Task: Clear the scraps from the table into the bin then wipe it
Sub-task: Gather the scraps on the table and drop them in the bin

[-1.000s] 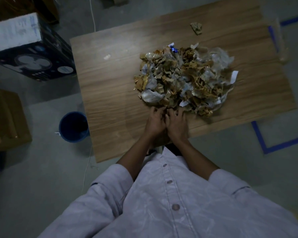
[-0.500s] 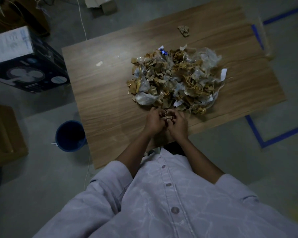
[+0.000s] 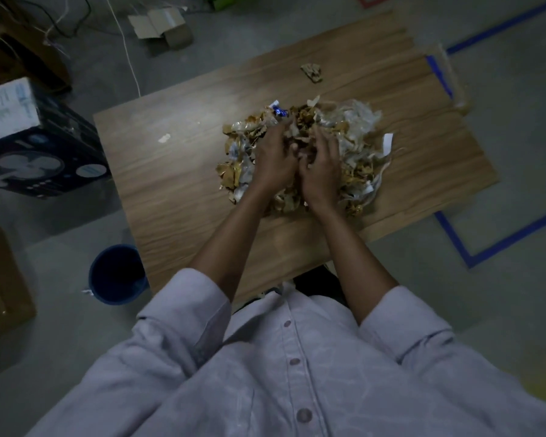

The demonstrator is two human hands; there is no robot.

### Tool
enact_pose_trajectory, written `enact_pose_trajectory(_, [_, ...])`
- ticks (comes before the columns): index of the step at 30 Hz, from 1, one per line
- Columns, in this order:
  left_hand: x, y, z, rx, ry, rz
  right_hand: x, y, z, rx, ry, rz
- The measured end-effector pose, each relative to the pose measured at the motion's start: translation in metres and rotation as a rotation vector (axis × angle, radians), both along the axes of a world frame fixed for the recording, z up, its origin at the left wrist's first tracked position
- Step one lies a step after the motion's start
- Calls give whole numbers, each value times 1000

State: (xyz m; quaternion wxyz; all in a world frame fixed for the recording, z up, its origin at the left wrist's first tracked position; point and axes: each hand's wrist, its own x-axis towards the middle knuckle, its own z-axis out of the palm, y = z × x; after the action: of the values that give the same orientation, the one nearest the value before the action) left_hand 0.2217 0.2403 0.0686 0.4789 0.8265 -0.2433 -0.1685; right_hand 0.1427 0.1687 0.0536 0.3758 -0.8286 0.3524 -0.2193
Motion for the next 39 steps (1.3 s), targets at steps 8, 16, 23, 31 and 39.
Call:
enact_pose_trajectory(8, [-19,8,-32,-21,155,-60,-9,-11,-11,-48,134,122])
enact_pose_trajectory(16, [-77,5,-29,-101,-233,-160,-89,-15,-35,-50,-107,-121])
enact_pose_trajectory(23, [-133,-26,-71,214,129,-568,-132,-60,-76,334,203,-453])
enact_pose_trajectory(31, [-135,-102,-75,307,225,-406,-125,-135,-94,544,293,-431])
enact_pose_trajectory(39, [-135,-140,-66,399,247,-133,-92,-187,-93,470,297,-47])
